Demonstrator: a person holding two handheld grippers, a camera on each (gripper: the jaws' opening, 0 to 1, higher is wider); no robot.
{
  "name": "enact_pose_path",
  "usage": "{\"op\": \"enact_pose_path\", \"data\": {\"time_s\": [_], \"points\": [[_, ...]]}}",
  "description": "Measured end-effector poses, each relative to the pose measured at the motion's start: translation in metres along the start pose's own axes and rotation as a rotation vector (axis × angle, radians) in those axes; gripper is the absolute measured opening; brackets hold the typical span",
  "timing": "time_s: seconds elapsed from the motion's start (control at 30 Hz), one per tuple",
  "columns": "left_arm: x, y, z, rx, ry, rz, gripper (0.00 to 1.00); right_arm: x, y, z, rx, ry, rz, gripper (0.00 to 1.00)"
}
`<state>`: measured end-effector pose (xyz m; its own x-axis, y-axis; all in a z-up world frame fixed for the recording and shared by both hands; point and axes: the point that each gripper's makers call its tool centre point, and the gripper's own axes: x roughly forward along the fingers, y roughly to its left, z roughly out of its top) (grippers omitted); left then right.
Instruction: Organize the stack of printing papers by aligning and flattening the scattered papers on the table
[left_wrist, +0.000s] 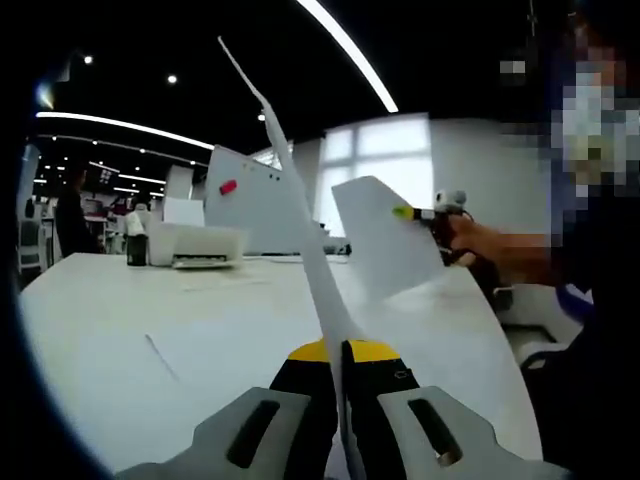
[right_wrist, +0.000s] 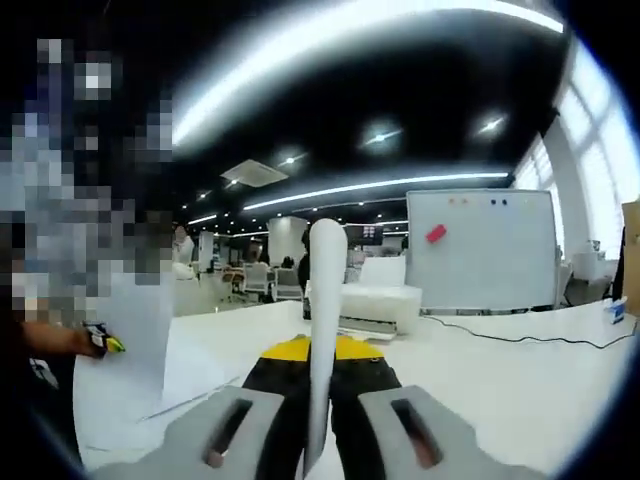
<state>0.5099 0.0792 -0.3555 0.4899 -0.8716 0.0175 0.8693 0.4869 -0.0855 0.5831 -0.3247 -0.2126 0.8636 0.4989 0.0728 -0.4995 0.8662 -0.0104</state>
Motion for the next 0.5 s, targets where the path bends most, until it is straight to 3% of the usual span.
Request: {"op": "enact_pose_path", "data": {"time_s": [0.2,0.5], "points": [[0.0,0.0,0.0,-0.001,0.0,-0.002,0.06,-0.003,0.005,0.009,-0.009,-0.021,0.005,0.01],[0.0,0.0,0.0,-0.007,-0.001,-0.006,0.06,-0.01,0.021,0.017,-0.026,0.003,0.031,0.01]]}}
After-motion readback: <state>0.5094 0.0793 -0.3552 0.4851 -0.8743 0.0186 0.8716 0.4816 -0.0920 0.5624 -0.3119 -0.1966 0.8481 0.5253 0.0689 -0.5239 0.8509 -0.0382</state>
